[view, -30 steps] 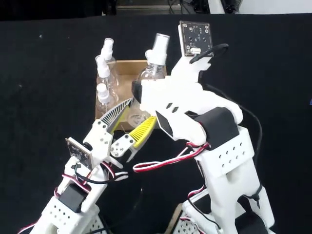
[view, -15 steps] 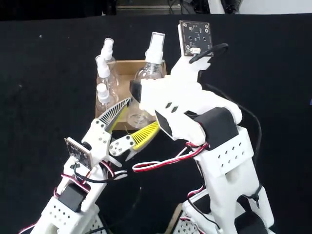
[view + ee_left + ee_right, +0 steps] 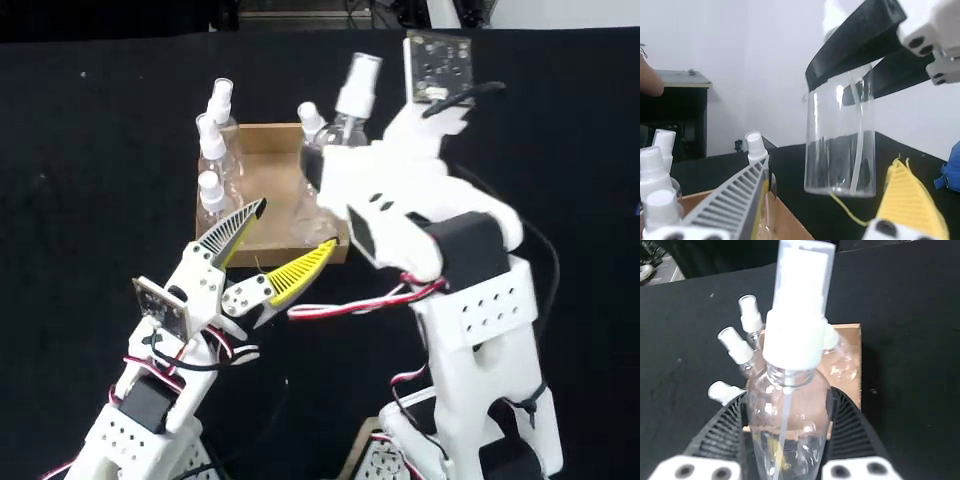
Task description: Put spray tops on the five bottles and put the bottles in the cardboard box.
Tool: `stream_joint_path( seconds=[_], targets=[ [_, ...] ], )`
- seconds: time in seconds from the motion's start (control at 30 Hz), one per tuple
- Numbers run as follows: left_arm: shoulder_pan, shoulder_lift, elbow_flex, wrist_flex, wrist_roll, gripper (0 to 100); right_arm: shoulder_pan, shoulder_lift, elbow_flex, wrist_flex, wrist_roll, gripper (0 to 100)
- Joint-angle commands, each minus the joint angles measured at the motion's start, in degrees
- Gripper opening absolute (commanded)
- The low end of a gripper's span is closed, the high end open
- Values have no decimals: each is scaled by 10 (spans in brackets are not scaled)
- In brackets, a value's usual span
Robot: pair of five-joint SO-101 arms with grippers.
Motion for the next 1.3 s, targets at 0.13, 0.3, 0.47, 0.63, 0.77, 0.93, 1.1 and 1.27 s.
stream_joint_path(
  seconds=[0.13,0.3,0.47,0.63,0.77,0.93,1.1,1.27],
  targets=[
    [-3,-7,-16,11,6,344,55,-22,51,-111,43,11],
    [-1,-7,-77,129,6,343,74,-27,146,-230,54,11],
    [-1,-7,-182,311,6,343,74,-27,196,-289,64,11],
    [-8,-7,-251,453,2,342,53,-52,272,-346,137,11],
    [-13,-7,-275,540,1,342,54,-111,356,-425,142,11],
    [-101,-7,-274,561,1,342,52,-160,487,-551,140,11],
    [-174,-7,-276,569,1,328,50,-169,557,-615,139,11],
    [-252,-7,-277,569,1,122,49,-169,585,-651,139,11]
  ],
)
